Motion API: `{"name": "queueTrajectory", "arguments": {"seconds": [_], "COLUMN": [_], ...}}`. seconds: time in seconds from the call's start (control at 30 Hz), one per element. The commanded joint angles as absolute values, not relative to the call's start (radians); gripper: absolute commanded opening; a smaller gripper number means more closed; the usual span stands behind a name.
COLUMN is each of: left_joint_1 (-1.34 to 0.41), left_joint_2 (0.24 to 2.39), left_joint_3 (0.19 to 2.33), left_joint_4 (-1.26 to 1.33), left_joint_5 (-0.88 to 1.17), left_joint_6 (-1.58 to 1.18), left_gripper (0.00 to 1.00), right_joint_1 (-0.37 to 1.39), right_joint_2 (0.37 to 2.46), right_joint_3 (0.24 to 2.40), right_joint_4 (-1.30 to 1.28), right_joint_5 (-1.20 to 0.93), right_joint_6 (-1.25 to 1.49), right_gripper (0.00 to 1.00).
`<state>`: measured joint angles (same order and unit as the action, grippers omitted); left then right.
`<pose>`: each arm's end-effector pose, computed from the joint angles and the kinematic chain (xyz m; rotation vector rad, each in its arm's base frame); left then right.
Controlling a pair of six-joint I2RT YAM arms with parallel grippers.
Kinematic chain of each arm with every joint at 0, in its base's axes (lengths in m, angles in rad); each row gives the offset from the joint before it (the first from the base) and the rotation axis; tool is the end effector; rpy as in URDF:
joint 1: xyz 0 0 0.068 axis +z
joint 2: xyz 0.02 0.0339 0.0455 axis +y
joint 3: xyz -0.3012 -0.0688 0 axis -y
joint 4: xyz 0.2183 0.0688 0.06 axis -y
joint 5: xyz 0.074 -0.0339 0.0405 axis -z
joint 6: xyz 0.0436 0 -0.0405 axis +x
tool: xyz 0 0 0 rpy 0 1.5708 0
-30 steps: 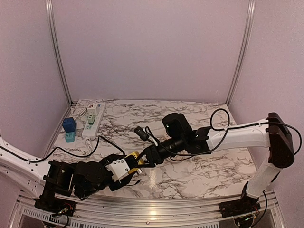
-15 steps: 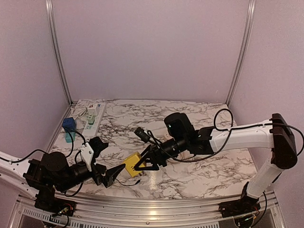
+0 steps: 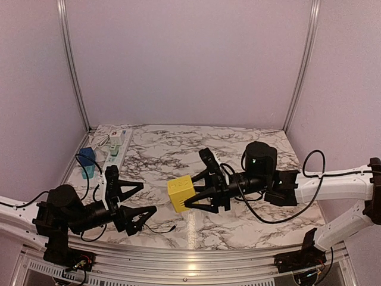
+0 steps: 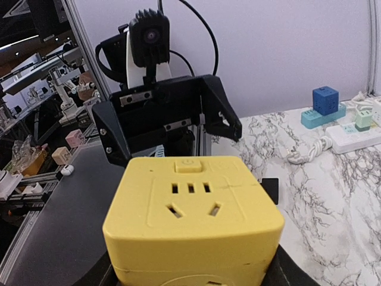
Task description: Insert the plug
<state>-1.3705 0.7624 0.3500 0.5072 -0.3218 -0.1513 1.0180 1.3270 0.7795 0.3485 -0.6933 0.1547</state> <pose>0.0416 -0.1355 0.2999 0.6553 1.4177 -0.9851 0.1182 0.2447 0.3221 -1.2946 1.4786 1.4206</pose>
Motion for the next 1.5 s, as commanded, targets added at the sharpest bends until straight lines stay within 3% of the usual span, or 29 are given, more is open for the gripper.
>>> {"name": "queueTrajectory", "arguments": {"seconds": [0.0, 0.33, 1.0, 1.47], "left_joint_1": [-1.365, -1.345, -1.322, -1.315], "left_joint_2": [0.847, 1.008, 1.102, 1.119], "left_joint_3": [0.389, 0.497, 0.563, 0.574], "left_joint_4": [0.607, 0.634, 0.655, 0.664], "left_joint_5": [-0.153, -0.093, -0.005, 0.008], "left_joint_6": [-0.158, -0.134, -0.148, -0.14], "left_gripper": [0.99, 0.99, 0.99, 0.93], "right_joint_1": [1.026, 1.043, 1.084, 1.084], "right_joint_2": [1.29, 1.258, 1.277, 1.282], "right_joint_3": [0.733, 0.637, 0.641, 0.649], "right_joint_4": [0.625, 0.842, 0.785, 0.762], "right_joint_5": [-0.677, -0.676, -0.632, -0.674], "right_joint_6": [0.209, 0.268, 0.185, 0.188], "right_gripper": [0.27, 0.3, 0.29, 0.29]}}
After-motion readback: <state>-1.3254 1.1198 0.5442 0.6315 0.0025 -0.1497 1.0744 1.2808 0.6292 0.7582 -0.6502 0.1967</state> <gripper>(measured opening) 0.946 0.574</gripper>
